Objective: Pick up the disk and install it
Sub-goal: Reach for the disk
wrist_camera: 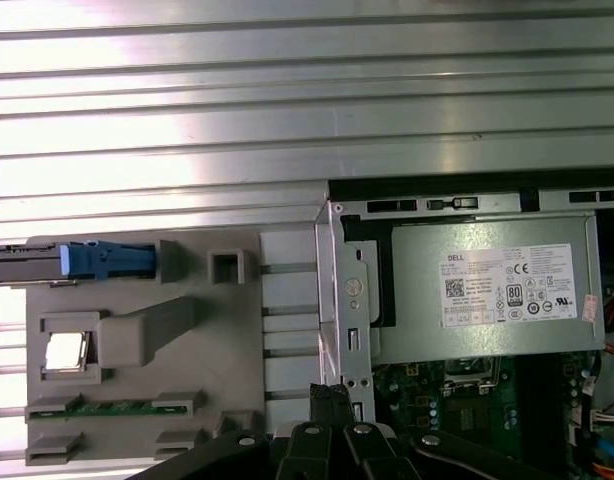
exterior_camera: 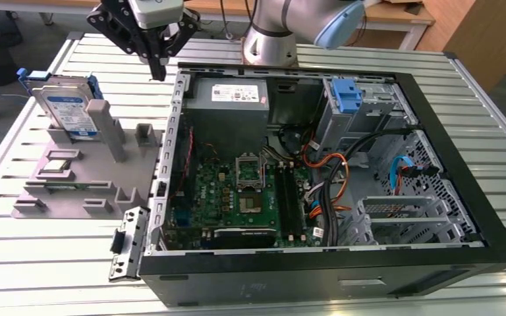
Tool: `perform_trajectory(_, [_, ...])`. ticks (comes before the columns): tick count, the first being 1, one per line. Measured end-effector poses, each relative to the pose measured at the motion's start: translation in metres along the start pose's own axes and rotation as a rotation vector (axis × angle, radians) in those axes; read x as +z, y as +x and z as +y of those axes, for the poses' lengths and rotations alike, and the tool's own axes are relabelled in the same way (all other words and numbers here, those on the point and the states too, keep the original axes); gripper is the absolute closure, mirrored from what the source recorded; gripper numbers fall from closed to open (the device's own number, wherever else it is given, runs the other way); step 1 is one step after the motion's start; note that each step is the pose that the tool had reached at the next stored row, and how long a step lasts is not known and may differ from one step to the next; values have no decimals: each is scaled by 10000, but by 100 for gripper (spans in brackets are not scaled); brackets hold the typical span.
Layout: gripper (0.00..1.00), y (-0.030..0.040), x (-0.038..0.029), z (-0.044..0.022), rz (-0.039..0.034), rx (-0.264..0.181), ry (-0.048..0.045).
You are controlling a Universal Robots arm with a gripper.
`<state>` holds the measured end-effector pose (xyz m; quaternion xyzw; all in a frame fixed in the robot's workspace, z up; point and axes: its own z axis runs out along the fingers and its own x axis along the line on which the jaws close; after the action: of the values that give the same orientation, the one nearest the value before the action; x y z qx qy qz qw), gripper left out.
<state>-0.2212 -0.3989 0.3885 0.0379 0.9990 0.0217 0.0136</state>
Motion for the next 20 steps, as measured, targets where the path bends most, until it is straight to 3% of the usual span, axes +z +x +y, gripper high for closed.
perform_trajectory(10, [90, 26, -1, -2, 1, 0, 1])
perform_trajectory(20, [90, 130, -1, -10, 0, 0, 0])
